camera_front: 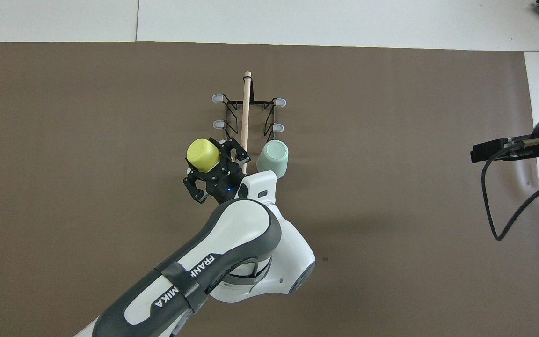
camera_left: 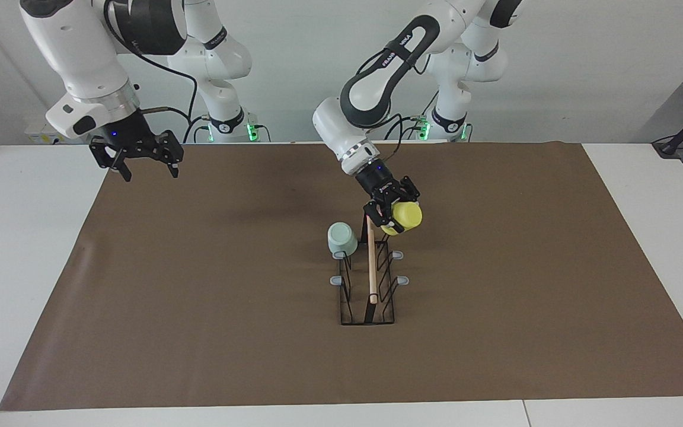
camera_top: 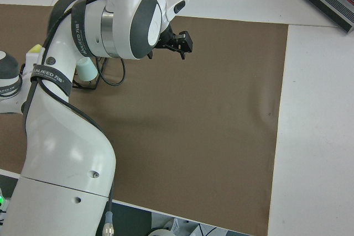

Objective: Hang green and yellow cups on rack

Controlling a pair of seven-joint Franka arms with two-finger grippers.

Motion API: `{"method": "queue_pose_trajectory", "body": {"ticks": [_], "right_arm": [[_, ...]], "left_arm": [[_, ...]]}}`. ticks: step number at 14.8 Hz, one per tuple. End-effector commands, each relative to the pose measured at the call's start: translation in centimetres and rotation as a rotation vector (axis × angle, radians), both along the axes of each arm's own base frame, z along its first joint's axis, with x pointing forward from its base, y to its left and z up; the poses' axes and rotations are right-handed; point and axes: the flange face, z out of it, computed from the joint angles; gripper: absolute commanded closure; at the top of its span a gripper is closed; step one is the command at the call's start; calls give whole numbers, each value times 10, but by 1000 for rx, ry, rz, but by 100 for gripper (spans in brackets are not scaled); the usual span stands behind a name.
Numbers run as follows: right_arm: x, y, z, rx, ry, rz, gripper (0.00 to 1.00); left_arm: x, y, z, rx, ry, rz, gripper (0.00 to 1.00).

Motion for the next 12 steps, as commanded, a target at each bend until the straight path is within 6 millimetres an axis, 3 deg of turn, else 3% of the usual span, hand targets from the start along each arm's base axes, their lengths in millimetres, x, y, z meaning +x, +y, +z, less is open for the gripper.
{"method": "queue_pose_trajectory", "body": {"ticks": [1, 2, 3, 5, 6, 12], "right_arm": [[-7, -7, 23, -7, 60, -54, 0], [-10, -11, 31, -22, 68, -58, 0], [-12, -13, 35, -28, 83, -62, 0], [-10, -11, 38, -41, 71, -57, 0], [-5, -14, 32, -41, 77, -60, 0], [-7, -6, 27, -23, 88, -46, 0]], "left_arm": [[-13, 0, -11, 37, -17, -4, 90], [-19, -5, -9, 41, -18, -9, 71], [-21, -7, -10, 42, -16, -14, 64], [-23, -12, -5, 40, -22, -15, 17], [-22, -13, -1, 41, -27, -10, 0], [-19, -33, 35, 3, -43, -17, 0]]}}
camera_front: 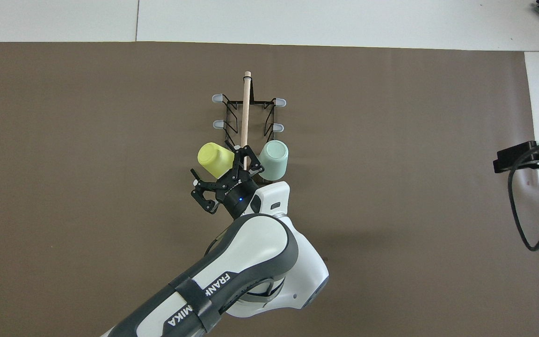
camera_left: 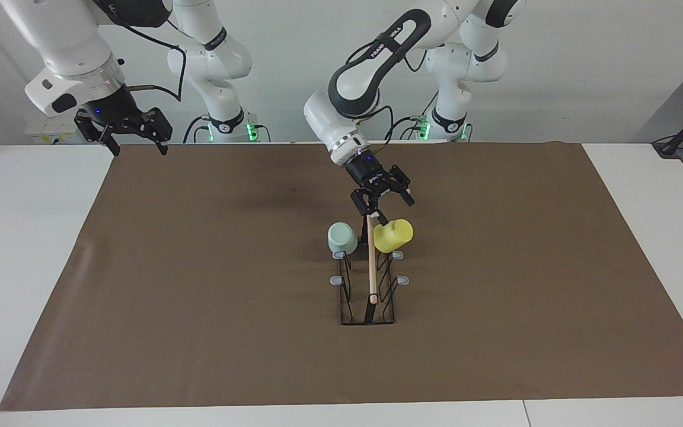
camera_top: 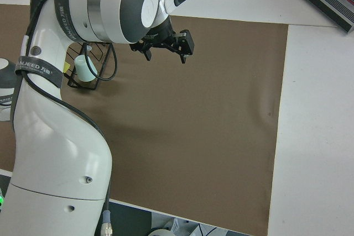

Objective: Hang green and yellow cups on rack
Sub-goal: 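Hang the yellow cup on the peg and open the left gripper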

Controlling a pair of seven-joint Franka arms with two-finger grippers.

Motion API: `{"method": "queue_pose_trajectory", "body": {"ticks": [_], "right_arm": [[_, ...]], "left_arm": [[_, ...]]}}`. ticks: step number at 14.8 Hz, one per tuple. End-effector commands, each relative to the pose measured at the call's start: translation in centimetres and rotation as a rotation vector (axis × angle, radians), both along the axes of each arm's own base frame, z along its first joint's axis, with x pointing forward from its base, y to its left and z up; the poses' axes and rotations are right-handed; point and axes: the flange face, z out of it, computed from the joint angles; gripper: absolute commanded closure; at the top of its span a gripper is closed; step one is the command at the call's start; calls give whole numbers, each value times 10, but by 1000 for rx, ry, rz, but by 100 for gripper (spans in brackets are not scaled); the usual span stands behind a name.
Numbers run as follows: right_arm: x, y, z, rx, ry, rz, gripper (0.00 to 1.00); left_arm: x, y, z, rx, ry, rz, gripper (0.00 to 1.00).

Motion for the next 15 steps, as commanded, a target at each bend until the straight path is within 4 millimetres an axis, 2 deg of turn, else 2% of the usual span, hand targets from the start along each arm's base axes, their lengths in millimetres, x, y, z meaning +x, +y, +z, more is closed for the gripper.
{"method": "queue_pose_trajectory", "body": {"ticks": [1, 2, 5, 7, 10, 11, 14, 15], "right_arm": [[-1, 1, 1, -4, 8, -10, 0], [-1, -1, 1, -2, 7, -12, 0], [-1, 0, 1, -2, 8, -10, 0], [-1, -1, 1, -2, 8, -12, 0], [-1, 0, 1, -2, 8, -10, 0], [-1, -1, 1, -2, 8, -12, 0], [-1, -2, 1, -2, 8, -15, 0], [-1, -2, 1, -2, 8, -15, 0]], "left_arm": [[-1, -9, 21, 14, 4, 1, 0], [-3, -9, 26, 25, 41, 1, 0], [-4, 0, 58, 53, 227, 10, 0], [6, 17, 75, 82, 316, 18, 0], [22, 48, 102, 85, 485, 22, 0], [30, 59, 117, 58, 530, 25, 0], [57, 103, 156, 4, 662, -55, 0], [65, 126, 173, -30, 697, -91, 0]]}}
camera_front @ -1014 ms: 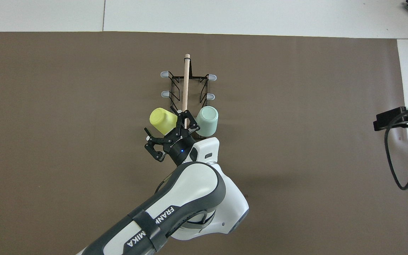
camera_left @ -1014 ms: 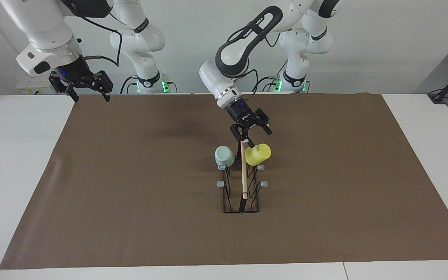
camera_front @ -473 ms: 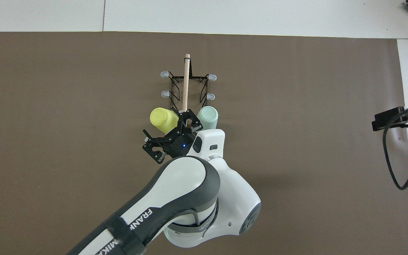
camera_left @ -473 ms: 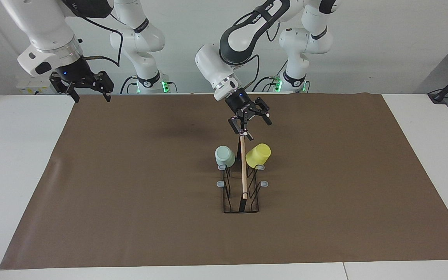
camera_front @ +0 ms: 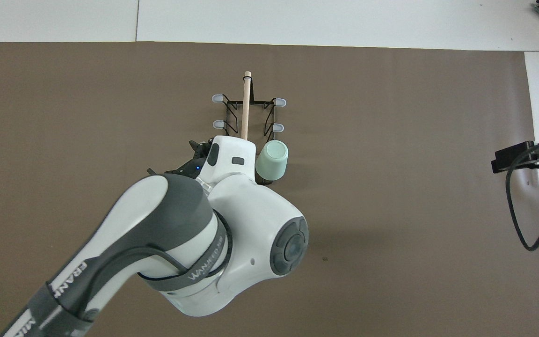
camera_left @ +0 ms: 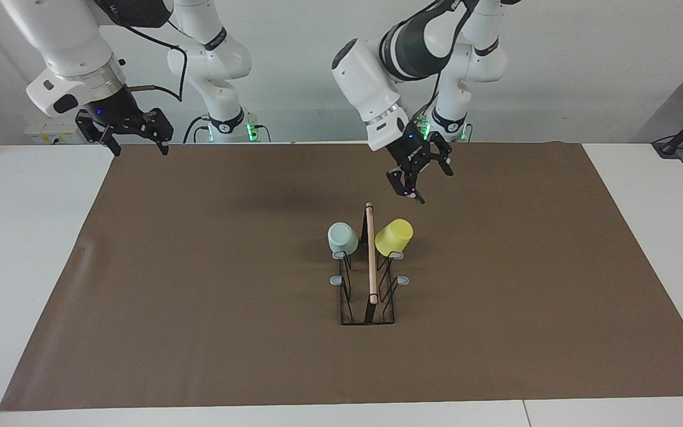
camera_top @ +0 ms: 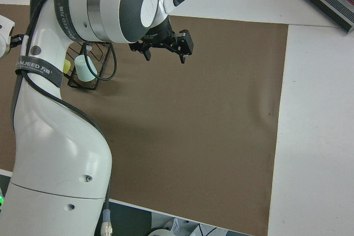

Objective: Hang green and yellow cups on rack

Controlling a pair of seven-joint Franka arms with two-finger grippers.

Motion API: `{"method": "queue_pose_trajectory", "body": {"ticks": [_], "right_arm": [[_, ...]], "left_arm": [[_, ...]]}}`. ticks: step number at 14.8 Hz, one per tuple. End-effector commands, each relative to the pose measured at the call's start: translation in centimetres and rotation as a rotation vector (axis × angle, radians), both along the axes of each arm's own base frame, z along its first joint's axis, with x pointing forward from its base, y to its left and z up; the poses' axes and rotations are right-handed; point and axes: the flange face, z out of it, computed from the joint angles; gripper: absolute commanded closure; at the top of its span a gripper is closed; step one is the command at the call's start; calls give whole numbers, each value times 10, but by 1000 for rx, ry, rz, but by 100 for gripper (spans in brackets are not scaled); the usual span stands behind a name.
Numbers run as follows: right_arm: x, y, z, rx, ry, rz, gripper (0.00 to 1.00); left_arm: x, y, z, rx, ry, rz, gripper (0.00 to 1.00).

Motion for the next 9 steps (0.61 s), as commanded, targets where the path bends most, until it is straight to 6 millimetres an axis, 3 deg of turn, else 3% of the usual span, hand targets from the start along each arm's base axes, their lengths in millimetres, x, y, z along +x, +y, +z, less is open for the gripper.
{"method": "queue_pose_trajectory", "body": {"ticks": [1, 5, 9], "right_arm": [[-1, -2, 1, -2, 8, -14, 0], [-1, -1, 1, -2, 8, -13, 0], [-1, -2, 1, -2, 8, -14, 0]], "left_arm": [[14, 55, 43, -102, 107, -88, 0], [39, 138, 63, -215, 280, -237, 0], [51, 177, 66, -353, 351, -368, 0]]}}
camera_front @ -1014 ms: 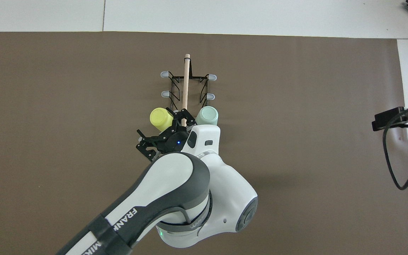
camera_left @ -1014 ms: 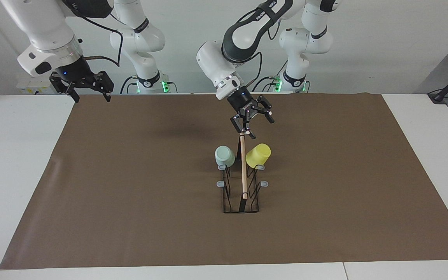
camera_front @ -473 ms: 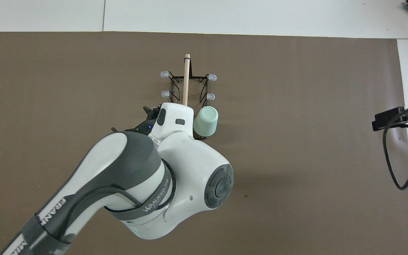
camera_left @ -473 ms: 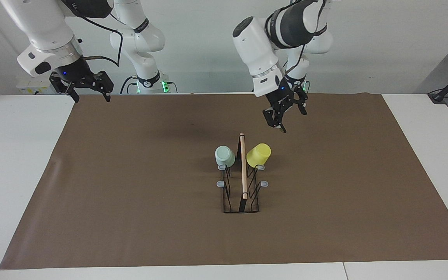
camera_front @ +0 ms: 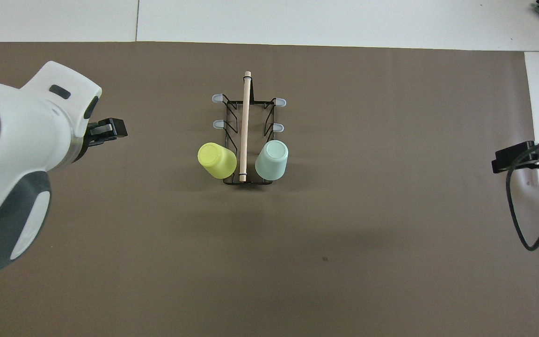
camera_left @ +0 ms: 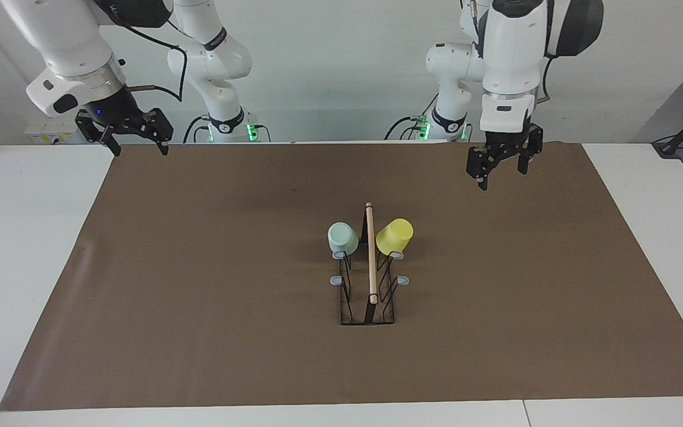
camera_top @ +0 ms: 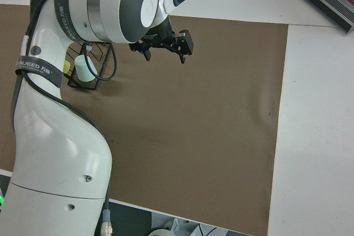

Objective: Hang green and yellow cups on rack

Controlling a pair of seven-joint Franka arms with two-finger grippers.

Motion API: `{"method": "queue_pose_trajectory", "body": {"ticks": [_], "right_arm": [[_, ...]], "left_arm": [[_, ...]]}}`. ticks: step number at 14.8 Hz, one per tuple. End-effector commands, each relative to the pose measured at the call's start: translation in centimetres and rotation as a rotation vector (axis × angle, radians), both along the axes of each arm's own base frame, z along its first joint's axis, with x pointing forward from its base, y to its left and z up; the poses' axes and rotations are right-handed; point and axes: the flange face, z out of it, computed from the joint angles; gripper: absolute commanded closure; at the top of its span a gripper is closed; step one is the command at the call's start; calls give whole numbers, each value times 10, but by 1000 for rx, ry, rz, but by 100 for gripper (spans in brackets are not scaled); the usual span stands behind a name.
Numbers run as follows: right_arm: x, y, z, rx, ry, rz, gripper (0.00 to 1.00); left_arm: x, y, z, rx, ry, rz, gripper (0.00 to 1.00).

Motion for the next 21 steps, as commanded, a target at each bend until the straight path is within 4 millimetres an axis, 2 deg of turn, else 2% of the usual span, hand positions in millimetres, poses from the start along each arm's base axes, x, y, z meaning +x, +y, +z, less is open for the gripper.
{"method": "queue_pose_trajectory", "body": {"ticks": [1, 4, 9, 11, 15, 21], "right_arm": [[-1, -1, 1, -2, 8, -13, 0], [-1, -1, 1, -2, 8, -13, 0], [-1, -1, 1, -2, 8, -13, 0], [2, 0, 3, -2, -20, -11, 0], [16, 4, 8, -1, -121, -3, 0], [16, 0, 4, 13, -114, -20, 0]], "left_arm": [[6, 26, 2, -112, 27, -105, 0], [16, 80, 10, -218, 49, -154, 0], [24, 115, 33, -182, 104, -209, 0], [25, 118, 35, -156, 115, -219, 0], [17, 107, 40, -151, 134, -249, 0], [8, 104, 34, -117, 188, -262, 0]]}}
